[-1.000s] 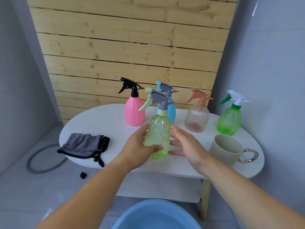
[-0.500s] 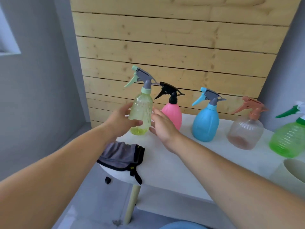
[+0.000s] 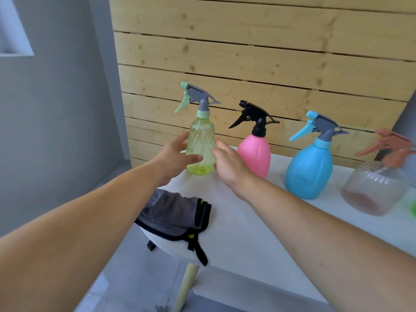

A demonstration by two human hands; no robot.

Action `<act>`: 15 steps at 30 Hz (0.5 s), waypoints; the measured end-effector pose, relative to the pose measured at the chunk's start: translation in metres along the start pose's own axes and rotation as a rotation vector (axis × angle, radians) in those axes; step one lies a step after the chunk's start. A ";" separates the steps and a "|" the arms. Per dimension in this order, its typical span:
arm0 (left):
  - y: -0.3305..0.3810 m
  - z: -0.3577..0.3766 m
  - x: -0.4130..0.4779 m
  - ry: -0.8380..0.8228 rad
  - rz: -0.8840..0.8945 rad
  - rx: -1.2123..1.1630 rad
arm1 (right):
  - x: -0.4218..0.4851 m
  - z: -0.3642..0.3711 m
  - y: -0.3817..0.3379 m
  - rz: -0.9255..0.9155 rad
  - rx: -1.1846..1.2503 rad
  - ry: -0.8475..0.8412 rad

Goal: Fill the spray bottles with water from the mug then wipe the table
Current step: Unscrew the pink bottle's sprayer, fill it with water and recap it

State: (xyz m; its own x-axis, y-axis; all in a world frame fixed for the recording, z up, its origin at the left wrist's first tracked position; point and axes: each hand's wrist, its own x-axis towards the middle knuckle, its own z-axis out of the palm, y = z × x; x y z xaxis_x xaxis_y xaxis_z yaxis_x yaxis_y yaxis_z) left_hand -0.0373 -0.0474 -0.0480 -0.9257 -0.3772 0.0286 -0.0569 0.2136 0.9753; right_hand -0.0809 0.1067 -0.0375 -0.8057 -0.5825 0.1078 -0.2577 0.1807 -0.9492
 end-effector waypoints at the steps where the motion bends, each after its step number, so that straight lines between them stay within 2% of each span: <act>1: -0.001 0.000 0.001 0.001 -0.007 0.016 | 0.000 0.000 0.001 0.004 -0.013 -0.002; 5: 0.005 0.003 -0.002 0.024 -0.030 0.141 | -0.011 -0.008 -0.003 0.032 -0.129 0.047; 8: 0.019 0.008 -0.017 0.173 -0.063 0.267 | -0.032 -0.023 -0.010 -0.033 -0.264 0.245; 10: 0.025 0.014 -0.030 0.343 0.012 0.361 | -0.049 -0.033 -0.015 -0.137 -0.307 0.368; 12: 0.032 0.026 -0.045 0.439 0.147 0.366 | -0.064 -0.045 -0.020 -0.215 -0.372 0.490; 15: 0.040 0.050 -0.063 0.359 0.236 0.317 | -0.068 -0.061 -0.023 -0.209 -0.497 0.632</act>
State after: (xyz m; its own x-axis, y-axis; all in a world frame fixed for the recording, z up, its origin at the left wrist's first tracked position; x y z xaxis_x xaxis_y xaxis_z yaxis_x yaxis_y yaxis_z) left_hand 0.0003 0.0307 -0.0215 -0.7441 -0.5586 0.3665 -0.0244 0.5709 0.8206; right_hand -0.0530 0.1909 -0.0051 -0.8247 -0.1148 0.5537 -0.5213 0.5337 -0.6659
